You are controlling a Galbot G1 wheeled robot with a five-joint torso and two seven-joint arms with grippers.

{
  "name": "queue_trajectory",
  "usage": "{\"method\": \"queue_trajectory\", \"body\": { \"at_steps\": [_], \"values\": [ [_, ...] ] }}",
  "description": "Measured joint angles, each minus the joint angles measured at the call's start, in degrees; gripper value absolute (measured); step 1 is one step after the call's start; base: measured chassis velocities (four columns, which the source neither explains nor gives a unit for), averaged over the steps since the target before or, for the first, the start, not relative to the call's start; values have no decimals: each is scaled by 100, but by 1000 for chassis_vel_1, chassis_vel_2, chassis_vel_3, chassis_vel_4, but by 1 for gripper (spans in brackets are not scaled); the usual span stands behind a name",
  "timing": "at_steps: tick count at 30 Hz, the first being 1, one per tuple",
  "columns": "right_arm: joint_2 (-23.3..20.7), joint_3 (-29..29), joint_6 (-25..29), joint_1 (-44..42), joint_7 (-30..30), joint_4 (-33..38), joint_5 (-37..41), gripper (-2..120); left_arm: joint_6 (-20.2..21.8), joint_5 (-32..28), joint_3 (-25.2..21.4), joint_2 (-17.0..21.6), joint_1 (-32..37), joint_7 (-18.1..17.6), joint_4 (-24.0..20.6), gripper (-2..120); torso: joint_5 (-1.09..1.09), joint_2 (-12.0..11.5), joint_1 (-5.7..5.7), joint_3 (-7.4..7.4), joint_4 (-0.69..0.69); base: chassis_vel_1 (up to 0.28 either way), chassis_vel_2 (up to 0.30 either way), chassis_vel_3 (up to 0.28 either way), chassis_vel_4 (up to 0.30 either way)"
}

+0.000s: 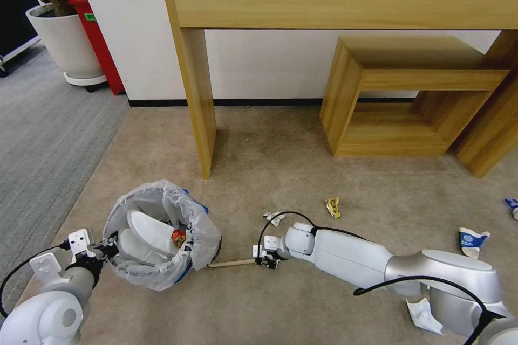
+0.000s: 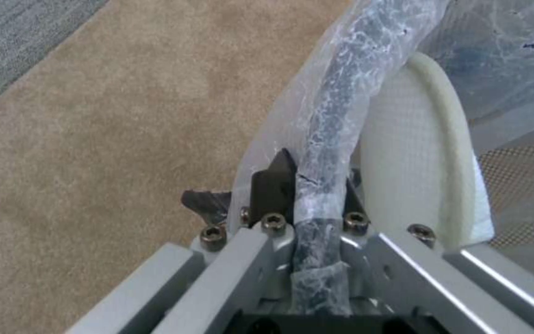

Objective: Pick up the trash bin and place the garbage on the floor into it.

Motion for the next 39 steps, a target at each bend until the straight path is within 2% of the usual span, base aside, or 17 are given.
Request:
{"method": "queue_trajectory", "body": {
  "at_steps": [4, 15, 19, 22, 23, 26, 31, 32, 35, 37, 38, 39],
  "values": [
    [-3, 2, 20, -7, 12, -10, -2, 0, -7, -1, -2, 2, -4, 2, 17, 0, 0, 0, 0, 0, 0, 0, 0, 0, 0],
    [-94, 82, 51, -20, 13, 39, 97, 0, -11, -2, 3, 9, -47, 1, 84, 0, 0, 0, 0, 1, 0, 0, 0, 0, 0],
    [-286, 146, 52, -16, 14, 244, 320, 0, -11, -2, 9, 33, -61, -7, 108, 0, 1, 0, 0, 1, 1, 0, 0, 0, 0],
    [-743, 423, -4, -9, 17, 674, 551, 0, -3, -6, 16, 72, -73, -21, 130, 0, 0, 0, 0, 1, -1, 0, 0, 0, 0],
    [-743, 423, -4, -9, 17, 674, 551, 0, -3, -6, 16, 72, -73, -21, 130, 0, 0, 0, 0, 1, -1, 0, 0, 0, 0],
    [-1193, 755, -54, -60, 38, 1161, 710, 0, 11, -6, 38, 93, -91, -38, 149, 0, 1, 0, 0, 0, -1, 0, 0, 0, 0],
    [-1535, 1127, -68, -223, 63, 1644, 852, 0, 23, 2, 65, 110, -97, -46, 166, 0, 0, 0, 0, 0, -1, 0, 0, 0, 0],
    [-1726, 1470, -72, -400, 92, 1930, 957, 0, 27, 13, 81, 124, -93, -47, 170, 0, 2, 0, 0, 0, 0, 0, 0, 0, 0],
    [-1857, 1745, -46, -554, 98, 2122, 1018, 0, 28, 25, 91, 135, -84, -49, 171, 0, 0, 0, 0, 0, 0, 0, 0, 0, 0],
    [-2153, 2565, 181, -939, 102, 2569, 1200, 0, 37, 55, 128, 161, -59, -49, 169, 0, 2, 0, 0, 0, 0, 0, 0, 0, 0],
    [-2153, 2565, 181, -939, 102, 2569, 1200, 0, 37, 55, 128, 161, -59, -49, 169, 0, 2, 0, 0, 0, 0, 0, 0, 0, 0],
    [-2290, 2869, 363, -1082, 114, 2739, 1325, 0, 39, 64, 137, 173, -49, -49, 161, 0, -1, 0, 0, 0, 0, 0, 0, 0, 0]
  ]
}}
